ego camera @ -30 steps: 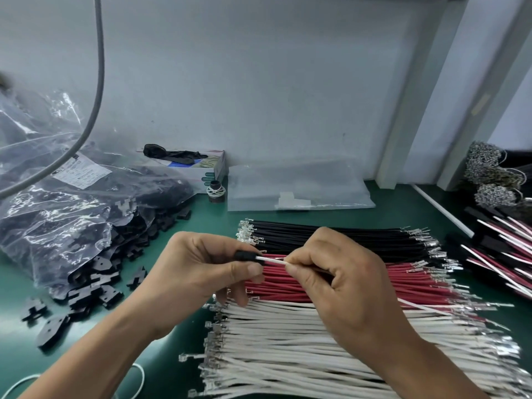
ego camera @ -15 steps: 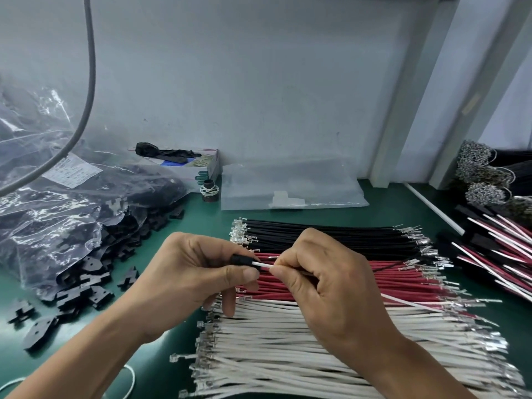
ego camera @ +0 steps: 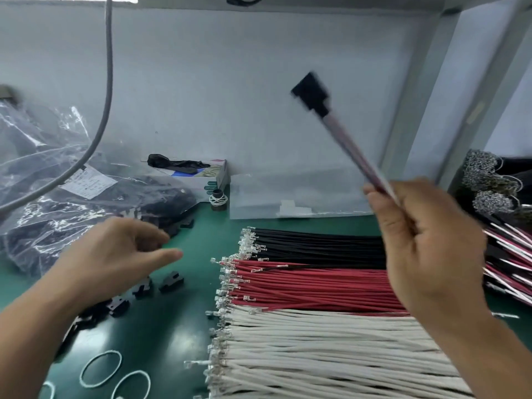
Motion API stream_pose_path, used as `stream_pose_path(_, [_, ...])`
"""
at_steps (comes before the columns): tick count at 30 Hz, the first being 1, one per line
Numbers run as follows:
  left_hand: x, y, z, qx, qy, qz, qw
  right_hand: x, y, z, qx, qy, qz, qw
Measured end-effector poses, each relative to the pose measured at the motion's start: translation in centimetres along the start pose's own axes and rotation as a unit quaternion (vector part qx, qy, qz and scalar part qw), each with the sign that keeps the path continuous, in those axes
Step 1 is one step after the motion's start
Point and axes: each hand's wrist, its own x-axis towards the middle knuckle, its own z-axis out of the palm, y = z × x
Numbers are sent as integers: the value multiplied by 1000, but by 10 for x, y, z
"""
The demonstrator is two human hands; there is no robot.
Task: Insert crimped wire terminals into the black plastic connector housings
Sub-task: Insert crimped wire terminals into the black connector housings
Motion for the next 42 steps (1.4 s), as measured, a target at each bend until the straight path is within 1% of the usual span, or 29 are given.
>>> stream_pose_path(1, [2,-6,2,65,-15,-4,998,6,-2,-6,14,24,-1,1000])
stream_pose_path(3, [4,-9,7,117,-36,4,992,16,-5,-21,26,34,-18,999])
stream_pose_path(5, [7,-10,14,139,-54,20,989,28,2,-38,0,6,-20,1000])
stream_pose_path(7, [10,-12,23,166,-80,30,982,39,33,-58,-75,-34,21,996])
stream_pose_path(9, [13,-18,33,190,-101,32,976,41,88,-81,-212,-91,57,971])
stream_pose_path(11, [19,-27,39,200,-94,37,975,25,171,-109,-294,-150,88,940])
stream_pose_path(13, [22,-35,47,172,-51,46,983,0,263,-144,-326,-197,140,914])
stream_pose_path(15, [19,-31,53,131,-17,65,989,-37,340,-169,-350,-212,182,894])
stream_pose_path(17, [15,-19,55,88,5,98,991,-71,386,-182,-364,-242,212,874])
stream_pose_path(19, [9,-3,56,26,16,116,993,-93,401,-187,-359,-279,228,861])
stream_pose_path(20, [6,3,57,-5,23,123,992,-100,397,-185,-349,-291,247,856])
stream_pose_path(22, [2,13,60,-50,33,124,991,-100,376,-180,-349,-318,286,834])
stream_pose_path(23, [1,16,62,-60,36,119,990,-93,359,-174,-359,-303,278,838])
stream_pose_path(24, [0,19,64,-65,36,112,991,-84,337,-167,-366,-279,258,849])
stream_pose_path(27, [1,20,72,-59,40,104,992,-49,244,-138,-332,-151,196,910])
stream_pose_path(29, [2,19,74,-71,58,90,992,-25,170,-109,-297,-129,141,936])
stream_pose_path(30, [2,19,75,-85,69,83,991,-17,138,-92,-257,-134,113,950])
stream_pose_path(32, [3,18,77,-113,91,77,986,-5,87,-54,-136,-184,106,968])
stream_pose_path(33, [3,18,78,-124,100,77,984,-1,69,-34,-77,-220,112,966])
stream_pose_path(34, [2,18,78,-131,105,77,983,1,57,-12,-34,-261,118,957])
stream_pose_path(36, [0,17,78,-132,111,77,982,4,37,24,17,-339,123,933])
stream_pose_path(37, [-1,18,77,-129,112,79,982,4,31,38,31,-367,124,921])
stream_pose_path(39, [-3,20,76,-131,112,84,982,2,26,56,32,-400,115,909])
stream_pose_path(42, [-6,26,76,-142,111,96,979,-4,29,66,-11,-427,99,899])
